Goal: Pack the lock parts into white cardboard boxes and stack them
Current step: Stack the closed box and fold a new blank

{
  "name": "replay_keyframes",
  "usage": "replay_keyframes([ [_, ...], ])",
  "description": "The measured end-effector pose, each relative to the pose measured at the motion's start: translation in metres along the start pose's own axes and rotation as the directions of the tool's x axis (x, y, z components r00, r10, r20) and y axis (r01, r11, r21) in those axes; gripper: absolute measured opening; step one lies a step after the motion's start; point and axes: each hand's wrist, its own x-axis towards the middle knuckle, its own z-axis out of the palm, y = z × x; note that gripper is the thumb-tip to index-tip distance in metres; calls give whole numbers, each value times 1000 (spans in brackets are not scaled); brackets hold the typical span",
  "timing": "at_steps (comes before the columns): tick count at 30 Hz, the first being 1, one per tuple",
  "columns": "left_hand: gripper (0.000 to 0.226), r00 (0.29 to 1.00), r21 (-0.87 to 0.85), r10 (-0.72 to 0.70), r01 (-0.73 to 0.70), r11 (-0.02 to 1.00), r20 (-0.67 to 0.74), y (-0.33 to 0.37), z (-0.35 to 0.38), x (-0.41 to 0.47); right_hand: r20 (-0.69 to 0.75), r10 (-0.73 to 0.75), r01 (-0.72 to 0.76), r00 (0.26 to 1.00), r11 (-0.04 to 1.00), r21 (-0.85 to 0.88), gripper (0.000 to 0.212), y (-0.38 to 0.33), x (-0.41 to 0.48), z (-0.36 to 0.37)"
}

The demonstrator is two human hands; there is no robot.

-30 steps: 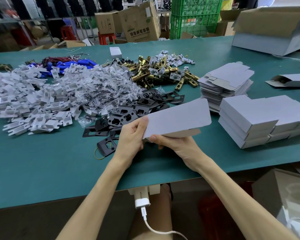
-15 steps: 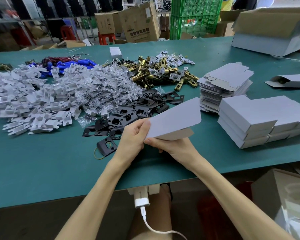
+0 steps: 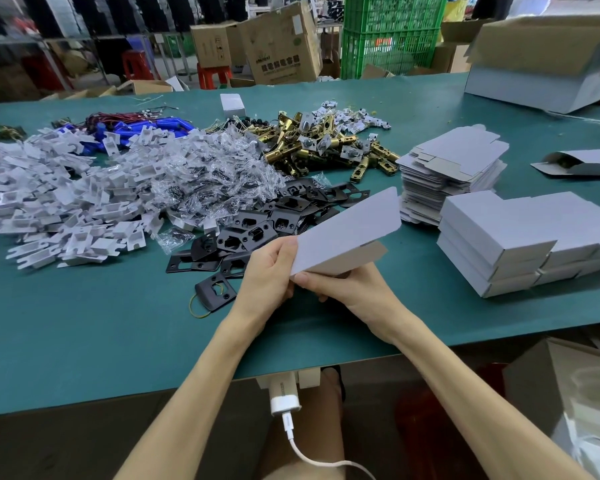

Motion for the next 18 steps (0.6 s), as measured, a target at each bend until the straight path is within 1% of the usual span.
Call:
replay_keyframes([
  [3,35,1000,9,-13,12,1000,27,0,0,-1,-14,-20,20,1000,1000,5,23,2,1,2],
  [7,35,999,34,11,-13,999,49,3,-2,-3,-10,-32,32,999,999,-5,19,3,2,3],
  [15,31,998,18,44,-45,999,50,0,-4,-3,-20,-31,31,999,999,-21,21,2,2,3],
  [17,28,999,-8,34,-34,999,38,-1,-4,-2,-27,-39,39,999,999,-7,17,2,2,2],
  [18,27,999,-27,29,-28,999,37,0,-4,-2,-37,-48,48,998,999,8,12,2,2,1],
])
